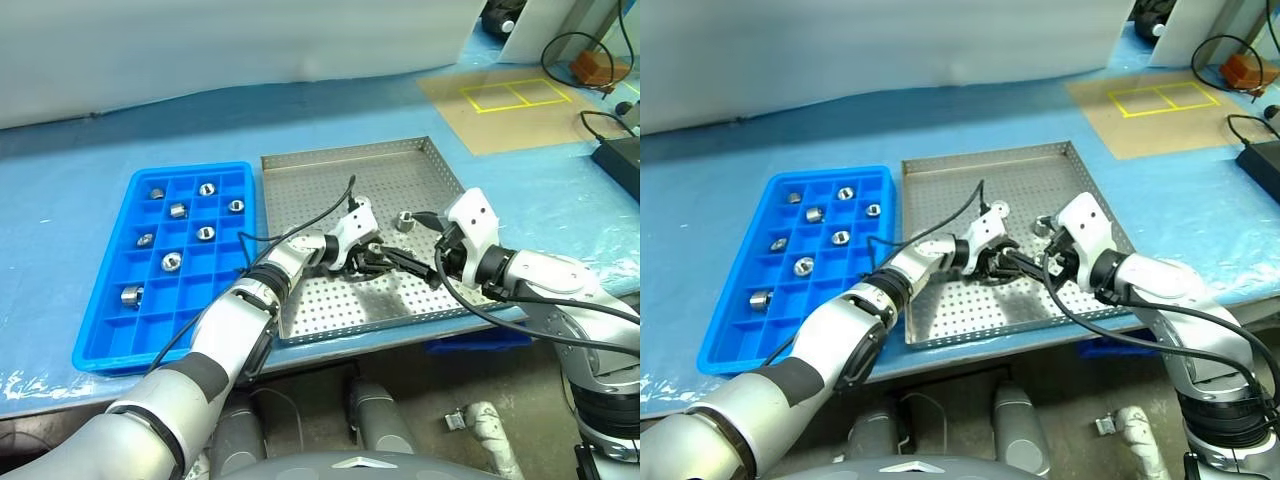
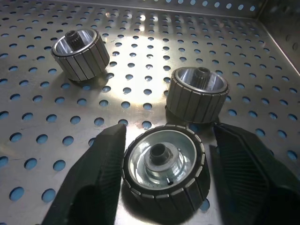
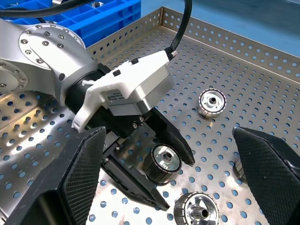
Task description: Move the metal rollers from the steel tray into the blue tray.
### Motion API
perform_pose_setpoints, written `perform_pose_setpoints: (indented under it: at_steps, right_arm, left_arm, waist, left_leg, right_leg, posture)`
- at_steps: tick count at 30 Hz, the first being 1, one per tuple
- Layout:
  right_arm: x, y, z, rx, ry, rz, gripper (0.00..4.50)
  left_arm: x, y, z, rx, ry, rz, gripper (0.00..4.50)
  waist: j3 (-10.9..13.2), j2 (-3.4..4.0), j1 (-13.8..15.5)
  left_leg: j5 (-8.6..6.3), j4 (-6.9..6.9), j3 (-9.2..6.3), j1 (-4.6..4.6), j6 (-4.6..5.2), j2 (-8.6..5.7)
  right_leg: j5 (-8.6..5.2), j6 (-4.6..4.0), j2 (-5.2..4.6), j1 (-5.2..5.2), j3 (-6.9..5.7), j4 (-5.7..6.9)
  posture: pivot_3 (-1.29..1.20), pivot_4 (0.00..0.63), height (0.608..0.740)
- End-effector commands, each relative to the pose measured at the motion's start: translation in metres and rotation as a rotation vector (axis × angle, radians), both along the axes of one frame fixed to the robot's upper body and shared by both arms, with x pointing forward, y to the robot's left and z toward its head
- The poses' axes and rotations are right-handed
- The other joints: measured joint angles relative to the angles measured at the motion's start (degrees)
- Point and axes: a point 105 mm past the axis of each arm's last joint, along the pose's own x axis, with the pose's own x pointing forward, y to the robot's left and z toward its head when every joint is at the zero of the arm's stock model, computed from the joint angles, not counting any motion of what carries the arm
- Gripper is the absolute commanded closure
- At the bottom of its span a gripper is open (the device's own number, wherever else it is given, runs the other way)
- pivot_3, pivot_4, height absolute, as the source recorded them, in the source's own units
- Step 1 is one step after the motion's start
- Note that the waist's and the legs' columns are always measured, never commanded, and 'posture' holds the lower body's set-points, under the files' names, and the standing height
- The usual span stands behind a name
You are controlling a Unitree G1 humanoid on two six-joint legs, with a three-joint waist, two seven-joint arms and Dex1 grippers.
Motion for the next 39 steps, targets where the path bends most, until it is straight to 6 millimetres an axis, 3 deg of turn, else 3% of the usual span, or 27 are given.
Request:
perform_pose_setpoints:
  at_steps: [1,6,11,15,19,22,28,36,39]
  right_arm:
    - [-0.002,0.003,0.011,-0.006,-0.055,0.016,0.00]
    - [-0.001,0.003,0.011,-0.003,-0.056,0.015,0.00]
    - [-0.001,0.004,0.012,0.001,-0.053,0.024,0.00]
    - [-0.001,0.007,0.013,0.007,-0.045,0.048,0.00]
    - [0.002,0.012,0.011,0.009,-0.029,0.084,0.00]
    - [0.005,0.020,0.009,0.016,-0.018,0.127,0.00]
    - [0.019,0.043,0.008,0.029,-0.009,0.256,0.00]
    - [0.044,0.092,0.011,0.049,-0.030,0.478,0.00]
    - [0.049,0.108,0.009,0.049,-0.038,0.557,0.00]
  left_arm:
    - [0.002,0.003,0.000,0.011,-0.011,0.015,2.58]
    - [-0.001,0.007,-0.001,0.006,0.006,-0.023,2.66]
    - [0.008,0.016,0.001,0.024,-0.062,0.028,2.66]
    - [0.011,0.031,0.029,-0.088,-0.145,-0.020,2.66]
    - [0.007,0.064,0.065,-0.254,-0.160,-0.048,2.66]
    - [-0.006,0.093,0.077,-0.289,-0.194,-0.049,2.66]
    - [-0.036,0.146,0.085,-0.216,-0.204,0.024,2.66]
    - [-0.059,0.214,0.097,-0.124,-0.236,0.279,2.66]
    - [-0.072,0.243,0.090,-0.062,-0.238,0.397,2.66]
  waist:
    - [0.0,0.00,-0.3]
    - [0.0,0.00,-1.1]
    - [0.0,0.00,-1.2]
    - [0.0,0.00,-1.4]
    - [0.0,0.00,-1.1]
    - [0.0,0.02,-0.9]
    - [0.1,0.05,0.8]
    - [0.1,0.10,5.7]
    - [0.1,0.10,7.3]
  left_leg:
    - [-0.01,0.00,0.00,-0.01,0.01,0.00]
    - [-0.02,0.01,-0.01,-0.03,0.03,-0.04]
    - [-0.02,0.00,-0.02,-0.04,0.03,-0.04]
    - [-0.02,-0.02,-0.02,-0.03,0.03,-0.03]
    - [-0.02,-0.11,-0.05,-0.07,0.02,-0.02]
    - [-0.02,-0.20,-0.04,-0.07,0.02,-0.01]
    - [0.03,-0.32,-0.04,-0.07,-0.09,0.13]
    - [0.24,-0.49,-0.06,-0.06,-0.45,0.24]
    - [0.33,-0.83,-0.05,-0.10,-0.59,0.27]
  right_leg:
    - [0.00,0.01,0.00,0.00,-0.01,-0.01]
    - [-0.06,0.11,-0.05,0.00,-0.01,-0.03]
    - [-0.22,0.37,-0.05,0.00,-0.03,-0.03]
    - [-0.21,0.36,-0.03,-0.04,-0.02,-0.02]
    - [-0.02,0.04,-0.03,-0.14,-0.04,-0.01]
    - [-0.01,0.01,-0.06,-0.13,-0.10,-0.02]
    - [-0.03,0.04,-0.07,-0.23,-0.20,0.04]
    - [-0.03,0.05,-0.02,-0.50,-0.26,0.35]
    - [-0.03,0.04,0.02,-0.67,-0.32,0.30]
  posture:
    - [-0.71,0.150,0.740]
    - [-0.69,0.150,0.740]
    - [-0.67,0.150,0.740]
    - [-0.63,0.150,0.740]
    - [-0.56,0.150,0.740]
    - [-0.49,0.150,0.740]
    - [-0.31,0.150,0.740]
    - [-0.02,0.150,0.740]
    - [0.04,0.150,0.740]
